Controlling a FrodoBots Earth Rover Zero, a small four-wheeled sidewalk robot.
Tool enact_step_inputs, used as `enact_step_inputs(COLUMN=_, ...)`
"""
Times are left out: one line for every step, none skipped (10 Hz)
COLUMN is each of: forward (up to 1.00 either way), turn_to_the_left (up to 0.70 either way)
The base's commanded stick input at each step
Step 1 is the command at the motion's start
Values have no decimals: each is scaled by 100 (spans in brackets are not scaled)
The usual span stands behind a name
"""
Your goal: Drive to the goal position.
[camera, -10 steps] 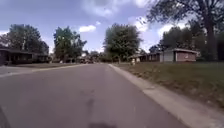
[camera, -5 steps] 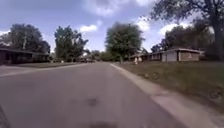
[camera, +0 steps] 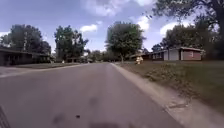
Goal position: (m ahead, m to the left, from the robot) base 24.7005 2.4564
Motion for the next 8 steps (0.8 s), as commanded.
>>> enact_step_inputs(forward=100, turn_to_the_left=0)
enact_step_inputs(forward=100, turn_to_the_left=0)
enact_step_inputs(forward=100, turn_to_the_left=0)
enact_step_inputs(forward=100, turn_to_the_left=0)
enact_step_inputs(forward=100, turn_to_the_left=0)
enact_step_inputs(forward=100, turn_to_the_left=0)
enact_step_inputs(forward=100, turn_to_the_left=0)
enact_step_inputs(forward=100, turn_to_the_left=0)
